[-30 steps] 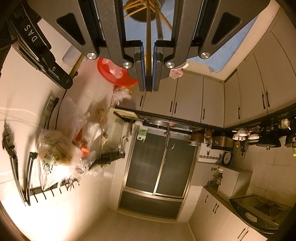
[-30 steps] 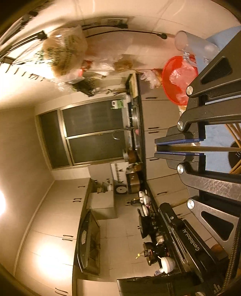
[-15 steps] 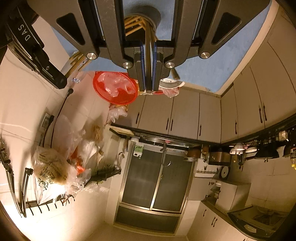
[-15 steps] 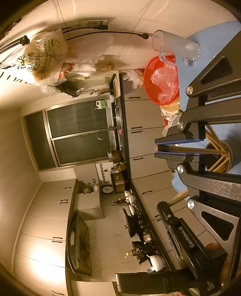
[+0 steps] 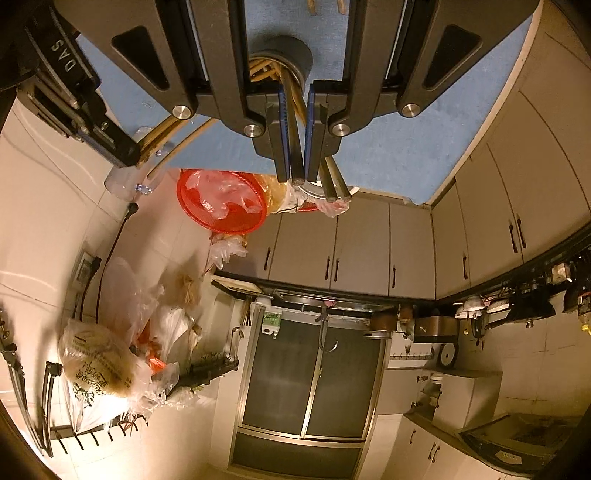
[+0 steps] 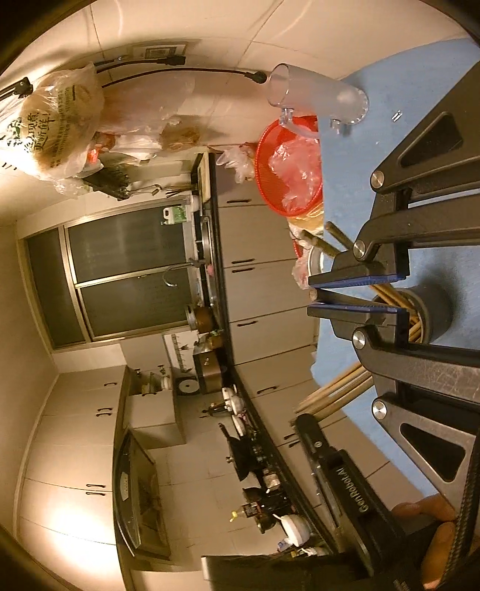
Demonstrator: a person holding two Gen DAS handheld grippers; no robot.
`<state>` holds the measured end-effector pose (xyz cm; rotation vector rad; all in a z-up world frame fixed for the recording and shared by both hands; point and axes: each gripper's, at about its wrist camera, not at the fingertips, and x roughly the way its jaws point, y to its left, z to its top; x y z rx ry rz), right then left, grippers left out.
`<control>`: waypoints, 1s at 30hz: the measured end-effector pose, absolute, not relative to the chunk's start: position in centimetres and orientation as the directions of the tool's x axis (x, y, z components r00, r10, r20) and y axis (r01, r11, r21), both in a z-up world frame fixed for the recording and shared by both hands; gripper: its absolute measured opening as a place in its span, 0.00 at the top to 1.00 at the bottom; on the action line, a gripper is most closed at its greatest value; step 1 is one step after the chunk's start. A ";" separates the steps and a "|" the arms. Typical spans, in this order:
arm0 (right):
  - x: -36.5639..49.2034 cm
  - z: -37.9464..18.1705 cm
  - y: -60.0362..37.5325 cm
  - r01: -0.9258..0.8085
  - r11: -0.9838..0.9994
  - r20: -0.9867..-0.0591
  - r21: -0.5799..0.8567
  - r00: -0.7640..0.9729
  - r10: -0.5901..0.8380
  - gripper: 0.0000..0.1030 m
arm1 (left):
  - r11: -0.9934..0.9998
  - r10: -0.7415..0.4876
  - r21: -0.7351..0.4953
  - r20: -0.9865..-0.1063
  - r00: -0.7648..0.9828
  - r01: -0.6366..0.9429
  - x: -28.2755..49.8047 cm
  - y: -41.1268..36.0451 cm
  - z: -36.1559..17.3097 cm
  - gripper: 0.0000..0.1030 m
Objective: Organize utensils
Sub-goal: 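Open both tools to release the chopsticks into the cup, then withdraw both tools from the cup toward the last two chopsticks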
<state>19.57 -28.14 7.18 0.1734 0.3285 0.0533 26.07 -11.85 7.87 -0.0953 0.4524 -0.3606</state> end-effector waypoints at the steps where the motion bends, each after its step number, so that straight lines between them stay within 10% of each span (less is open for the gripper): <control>1: 19.5 7.1 -28.1 -0.022 0.984 -0.318 0.175 0.945 0.078 0.91 | 0.932 -0.361 -0.170 -0.412 0.836 0.319 26.1 -11.9 7.9 0.93; 8: 18.8 7.3 -28.5 -0.005 0.986 -0.310 0.165 0.949 0.057 0.84 | 0.937 -0.349 -0.176 -0.409 0.843 0.302 25.5 -11.5 8.2 0.91; 10: 18.3 7.5 -28.6 0.003 0.986 -0.299 0.169 0.953 0.049 0.65 | 0.938 -0.344 -0.174 -0.400 0.849 0.299 25.0 -11.4 8.4 0.72; 17: 15.8 8.7 -29.1 0.017 0.987 -0.271 0.161 0.962 0.028 0.59 | 0.946 -0.322 -0.158 -0.361 0.875 0.284 22.2 -9.7 9.5 0.52; 22: 13.2 8.9 -29.4 0.034 0.984 -0.255 0.176 0.967 0.012 0.28 | 0.963 -0.264 -0.148 -0.339 0.903 0.226 19.5 -7.4 9.4 0.13; 30: 9.9 7.4 -29.4 0.020 0.971 -0.295 0.237 0.954 0.053 0.08 | 0.975 -0.210 -0.153 -0.428 0.879 0.159 17.3 -4.0 7.0 0.11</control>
